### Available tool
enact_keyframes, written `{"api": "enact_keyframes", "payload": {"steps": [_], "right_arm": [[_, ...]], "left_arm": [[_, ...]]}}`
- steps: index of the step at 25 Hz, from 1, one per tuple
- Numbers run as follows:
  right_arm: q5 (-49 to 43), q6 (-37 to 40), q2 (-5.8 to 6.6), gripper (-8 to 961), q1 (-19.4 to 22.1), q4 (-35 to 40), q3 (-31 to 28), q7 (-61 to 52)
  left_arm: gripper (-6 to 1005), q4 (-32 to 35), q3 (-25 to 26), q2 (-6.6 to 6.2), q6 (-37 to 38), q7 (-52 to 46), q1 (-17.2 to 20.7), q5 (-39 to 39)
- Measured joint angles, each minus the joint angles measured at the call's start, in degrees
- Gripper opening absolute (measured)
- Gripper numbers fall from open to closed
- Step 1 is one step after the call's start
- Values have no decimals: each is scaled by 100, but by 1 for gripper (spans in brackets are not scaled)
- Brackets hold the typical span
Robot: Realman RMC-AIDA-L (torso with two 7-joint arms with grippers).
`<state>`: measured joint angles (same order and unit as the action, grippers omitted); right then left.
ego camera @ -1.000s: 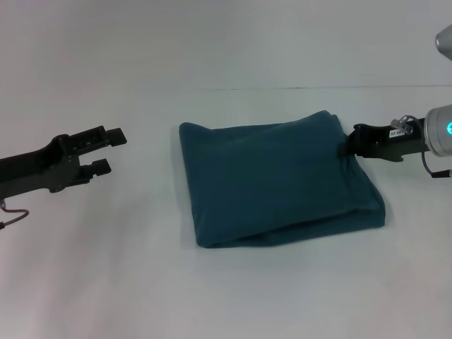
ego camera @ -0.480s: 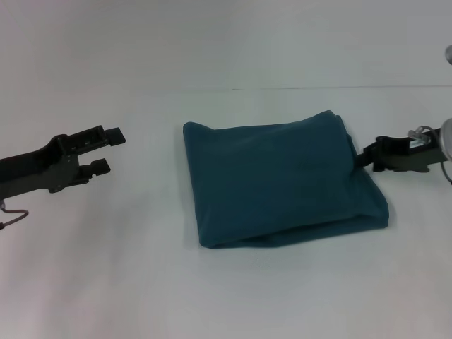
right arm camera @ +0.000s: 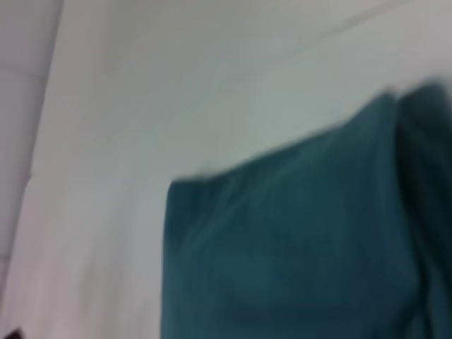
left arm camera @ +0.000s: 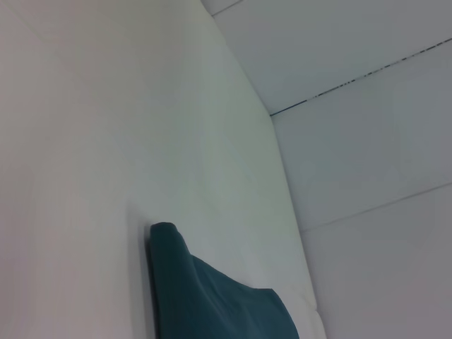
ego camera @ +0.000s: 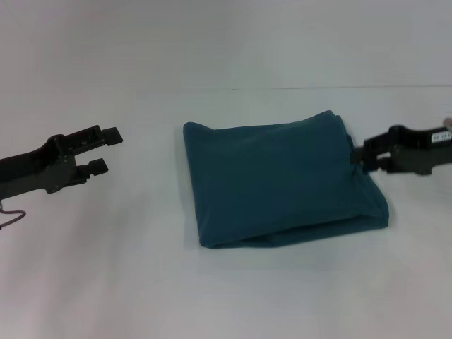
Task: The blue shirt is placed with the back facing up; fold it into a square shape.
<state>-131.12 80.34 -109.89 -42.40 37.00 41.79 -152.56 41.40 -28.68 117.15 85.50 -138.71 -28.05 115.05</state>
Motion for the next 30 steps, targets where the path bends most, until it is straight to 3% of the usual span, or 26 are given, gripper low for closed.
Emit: {"api": "enact_keyframes", "payload": {"steps": [5, 12, 18, 21, 25, 30], "right_arm": [[-130, 115, -16, 366, -29, -478, 60, 116], [-452, -96, -33, 361, 9, -513, 126, 35], [-1062, -458, 3, 359, 63, 6, 66, -331], [-940, -264, 9, 358, 113, 369, -76, -305], [-588, 201, 142, 357, 127, 506, -269, -56], [161, 595, 345, 399, 186, 265, -510, 427]], "left_arm": [[823, 0, 68, -3, -5, 4, -12, -3], [815, 0, 65, -4, -24, 4, 0, -6], [808, 1, 44, -1, 17, -15, -6, -8], [804, 5, -9, -2, 120, -86, -6, 39], [799, 51, -271, 0, 454, -440, 2, 244], [793, 35, -654, 208, 402, -991, 11, 627]]}}
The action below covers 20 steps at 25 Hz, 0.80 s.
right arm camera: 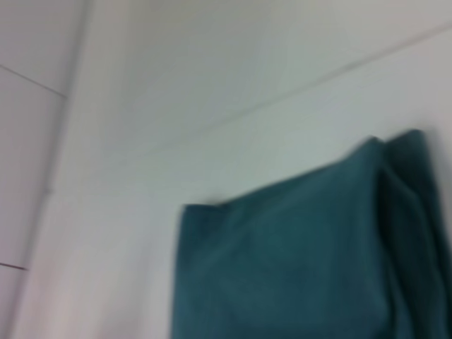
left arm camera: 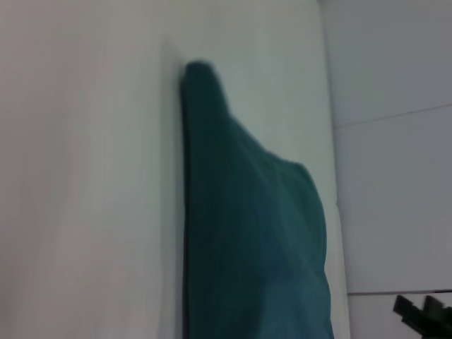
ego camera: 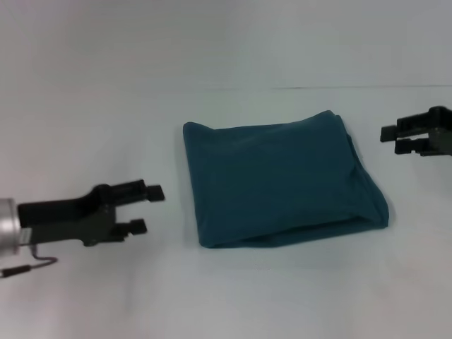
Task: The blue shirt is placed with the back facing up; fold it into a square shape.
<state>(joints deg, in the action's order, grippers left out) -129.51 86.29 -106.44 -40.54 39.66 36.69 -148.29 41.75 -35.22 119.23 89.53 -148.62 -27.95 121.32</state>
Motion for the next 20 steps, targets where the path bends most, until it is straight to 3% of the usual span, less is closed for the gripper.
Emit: {"api": "enact_keyframes", "payload": {"steps": [4, 6, 11, 14, 20], "right_arm": [[208, 139, 25, 499, 76, -31, -142, 110], [212, 162, 26, 549, 95, -35, -218, 130], [222, 177, 2, 674, 130, -49, -336, 162], [226, 188, -1, 869, 144, -98, -364, 199], [262, 178, 26, 914, 169, -238, -419, 304]], "left_arm": [[788, -33, -69, 238, -110, -97, -22, 30], [786, -168, -353, 329, -352, -200, -101, 42], [780, -515, -709, 367, -855, -334, -261, 45], [777, -775, -754, 398, -1138, -323, -387, 46], [769, -1013, -771, 453, -1536, -293, -526, 39]]}}
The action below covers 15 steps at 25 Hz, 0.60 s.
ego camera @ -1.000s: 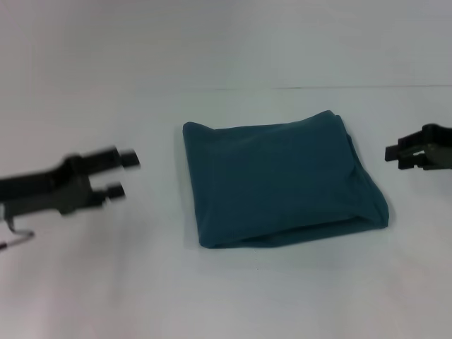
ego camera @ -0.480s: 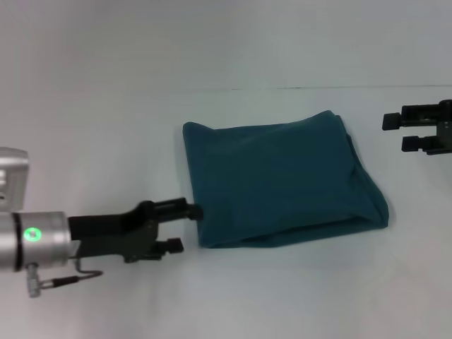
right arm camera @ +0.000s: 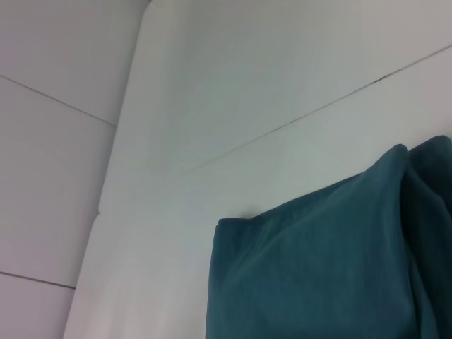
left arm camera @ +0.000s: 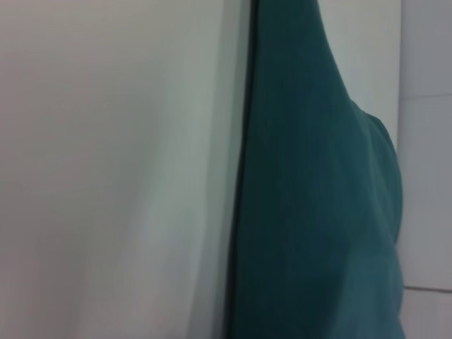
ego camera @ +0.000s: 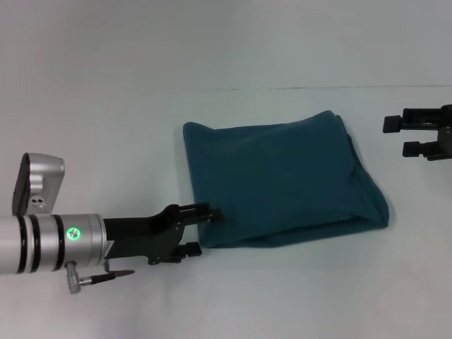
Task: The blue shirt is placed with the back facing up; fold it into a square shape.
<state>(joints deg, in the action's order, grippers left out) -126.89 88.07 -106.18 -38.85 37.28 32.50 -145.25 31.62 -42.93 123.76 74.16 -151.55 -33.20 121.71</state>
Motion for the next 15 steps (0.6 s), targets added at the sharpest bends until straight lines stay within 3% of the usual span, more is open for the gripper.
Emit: {"api": "enact_keyframes", "payload": {"steps": [15], "right_arm": [[24, -10, 11, 905, 47, -34, -111, 14]], "left_arm": [[752, -415, -125, 4, -542, 106, -257, 6]]}}
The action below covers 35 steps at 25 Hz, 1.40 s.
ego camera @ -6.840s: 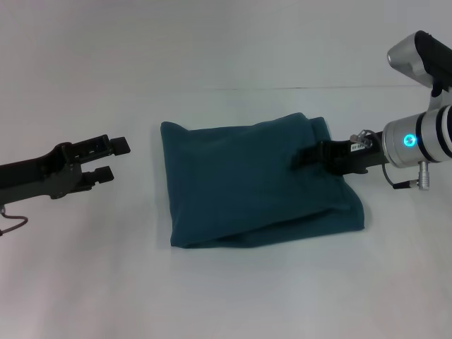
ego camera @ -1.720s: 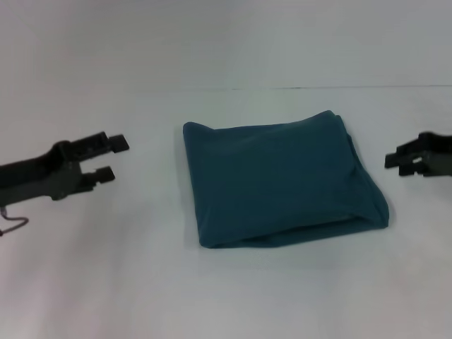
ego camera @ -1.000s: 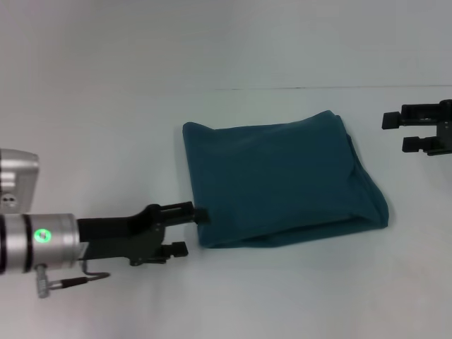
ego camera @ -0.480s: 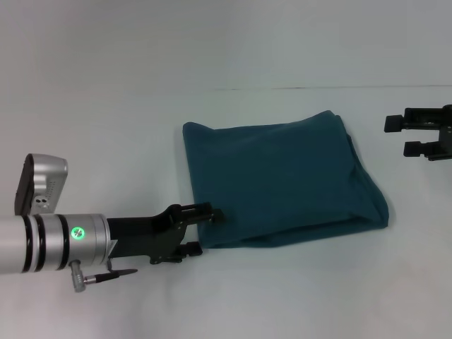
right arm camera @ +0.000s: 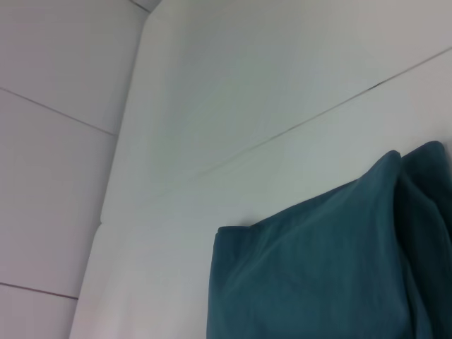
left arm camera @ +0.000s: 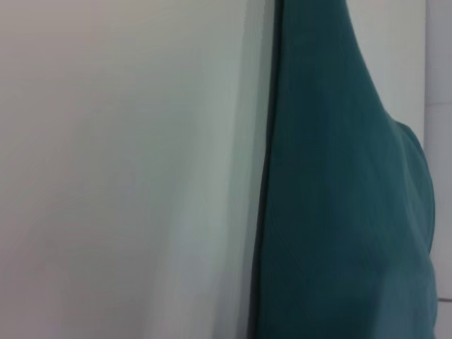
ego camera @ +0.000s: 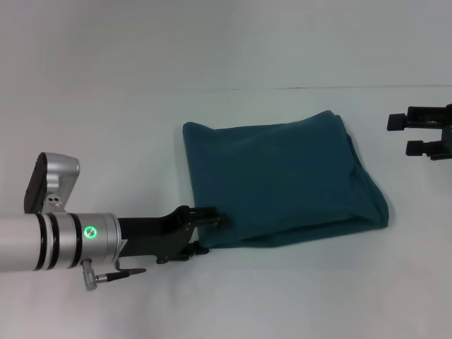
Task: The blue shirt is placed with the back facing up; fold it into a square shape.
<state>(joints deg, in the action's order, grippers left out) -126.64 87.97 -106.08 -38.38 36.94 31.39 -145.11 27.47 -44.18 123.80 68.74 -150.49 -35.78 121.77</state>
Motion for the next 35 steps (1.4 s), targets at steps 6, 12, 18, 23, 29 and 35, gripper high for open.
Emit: {"api": "enact_keyframes", "payload": {"steps": [6, 12, 18, 23, 29, 35], "right_arm": [[0, 13, 0, 902, 12, -9, -55, 0], [0, 18, 8, 898, 16, -51, -106, 1], [0, 19, 9, 895, 14, -51, -113, 1], [-1, 16, 9, 892, 14, -61, -113, 1], [-1, 20, 8, 888, 25, -77, -145, -10], [-1, 9, 5, 885, 33, -136, -158, -4]], "left_arm": [[744, 22, 0, -3, 17, 68, 40, -39], [553, 6, -20, 0, -2, 103, 19, -15], [330, 14, -20, 3, 9, 158, 46, -21], [72, 18, -14, 4, 69, 260, 77, -36], [61, 137, 34, -31, 299, 331, 250, -10], [71, 477, 297, -108, 724, 300, 684, -21]]}}
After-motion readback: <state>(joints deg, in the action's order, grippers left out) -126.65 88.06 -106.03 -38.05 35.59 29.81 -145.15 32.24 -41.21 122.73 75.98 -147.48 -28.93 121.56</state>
